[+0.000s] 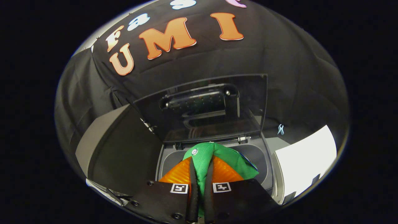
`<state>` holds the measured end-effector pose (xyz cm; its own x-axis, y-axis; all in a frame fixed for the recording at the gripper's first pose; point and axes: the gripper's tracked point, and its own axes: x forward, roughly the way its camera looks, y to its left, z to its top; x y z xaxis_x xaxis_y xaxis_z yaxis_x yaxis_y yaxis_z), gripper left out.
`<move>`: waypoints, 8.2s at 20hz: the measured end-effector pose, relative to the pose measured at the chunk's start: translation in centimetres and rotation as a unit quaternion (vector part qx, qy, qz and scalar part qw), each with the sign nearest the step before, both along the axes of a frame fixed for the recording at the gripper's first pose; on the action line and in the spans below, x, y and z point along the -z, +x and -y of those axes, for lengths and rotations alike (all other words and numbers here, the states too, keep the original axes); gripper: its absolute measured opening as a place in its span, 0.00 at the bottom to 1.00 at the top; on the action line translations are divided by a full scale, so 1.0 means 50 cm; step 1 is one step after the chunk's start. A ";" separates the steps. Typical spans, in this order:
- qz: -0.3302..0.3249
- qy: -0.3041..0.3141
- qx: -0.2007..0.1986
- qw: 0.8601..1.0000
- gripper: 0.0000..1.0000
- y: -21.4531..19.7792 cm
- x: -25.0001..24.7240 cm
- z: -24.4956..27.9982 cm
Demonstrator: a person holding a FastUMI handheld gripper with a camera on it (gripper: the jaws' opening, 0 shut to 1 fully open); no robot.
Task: Put the clothes into the washing machine and then close the washing machine lid.
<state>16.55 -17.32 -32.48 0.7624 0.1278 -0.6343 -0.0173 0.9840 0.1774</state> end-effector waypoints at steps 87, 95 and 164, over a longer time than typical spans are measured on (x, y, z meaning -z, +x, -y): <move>0.027 -0.122 0.043 0.991 1.00 0.396 -0.162 -0.024; 0.046 -0.126 0.042 0.990 1.00 0.297 -0.165 -0.027; 0.285 -0.108 0.074 0.950 0.99 -0.076 -0.869 0.133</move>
<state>12.75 -23.96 10.95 0.9893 -0.0936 -0.1123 0.0914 0.9955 -0.0248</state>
